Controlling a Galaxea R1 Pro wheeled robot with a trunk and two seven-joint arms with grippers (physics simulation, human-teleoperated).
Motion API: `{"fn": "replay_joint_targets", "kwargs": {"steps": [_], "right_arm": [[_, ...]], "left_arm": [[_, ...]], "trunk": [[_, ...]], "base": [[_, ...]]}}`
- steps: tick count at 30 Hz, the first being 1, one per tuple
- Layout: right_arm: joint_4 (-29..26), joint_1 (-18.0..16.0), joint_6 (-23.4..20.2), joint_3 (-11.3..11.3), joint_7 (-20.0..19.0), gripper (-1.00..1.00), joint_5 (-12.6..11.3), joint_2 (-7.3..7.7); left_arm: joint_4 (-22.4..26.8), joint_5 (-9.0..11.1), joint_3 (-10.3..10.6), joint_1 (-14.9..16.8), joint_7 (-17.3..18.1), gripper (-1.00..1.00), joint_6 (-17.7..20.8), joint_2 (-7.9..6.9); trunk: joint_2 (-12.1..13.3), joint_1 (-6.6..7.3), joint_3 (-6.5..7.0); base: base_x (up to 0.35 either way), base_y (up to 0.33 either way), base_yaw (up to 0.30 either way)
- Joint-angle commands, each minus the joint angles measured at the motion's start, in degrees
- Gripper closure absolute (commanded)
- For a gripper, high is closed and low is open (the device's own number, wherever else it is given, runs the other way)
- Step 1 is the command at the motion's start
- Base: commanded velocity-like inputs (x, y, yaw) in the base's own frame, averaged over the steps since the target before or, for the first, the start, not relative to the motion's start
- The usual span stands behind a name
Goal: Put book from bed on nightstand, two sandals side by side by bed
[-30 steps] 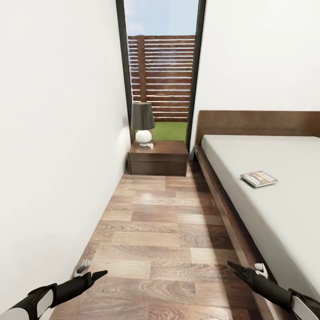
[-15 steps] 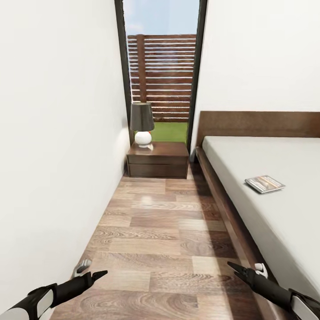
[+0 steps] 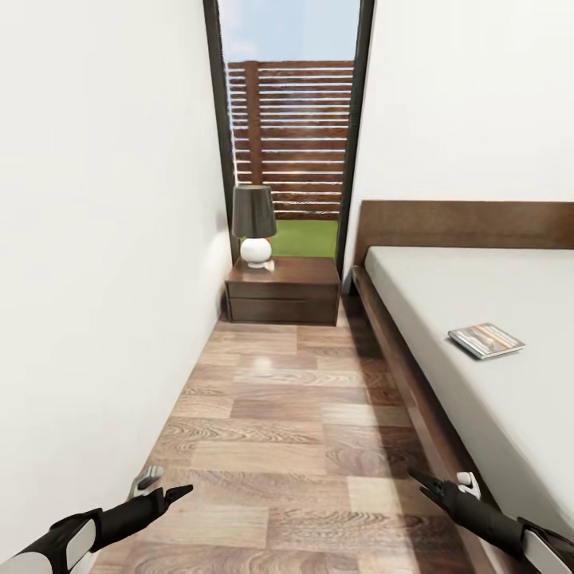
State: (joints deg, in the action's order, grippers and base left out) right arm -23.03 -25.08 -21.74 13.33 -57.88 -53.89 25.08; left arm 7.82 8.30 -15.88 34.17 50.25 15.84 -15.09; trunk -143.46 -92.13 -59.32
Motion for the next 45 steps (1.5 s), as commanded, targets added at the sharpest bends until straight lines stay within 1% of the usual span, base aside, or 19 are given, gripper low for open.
{"fn": "replay_joint_targets", "kwargs": {"steps": [1,33,45], "right_arm": [[0.0,-0.04,-0.5,0.29,-0.04,-1.0,-0.6,0.05],[0.08,-0.02,-0.5,0.33,0.05,-1.0,-0.6,0.05],[1.14,0.01,-0.42,0.38,-0.2,-1.0,-0.68,0.05]], "left_arm": [[0.0,0.58,0.15,0.02,0.11,-1.0,0.6,-0.02],[0.0,0.54,0.15,0.02,0.04,-1.0,0.6,0.03],[0.0,0.52,0.15,0.02,0.11,-1.0,0.6,0.02]], "trunk": [[-0.02,-0.01,-0.05],[-0.02,-0.01,-0.05],[-0.02,-0.01,-0.05]], "base": [[0.167,0.0,0.0],[0.167,0.0,0.0],[0.167,0.0,0.0]]}}
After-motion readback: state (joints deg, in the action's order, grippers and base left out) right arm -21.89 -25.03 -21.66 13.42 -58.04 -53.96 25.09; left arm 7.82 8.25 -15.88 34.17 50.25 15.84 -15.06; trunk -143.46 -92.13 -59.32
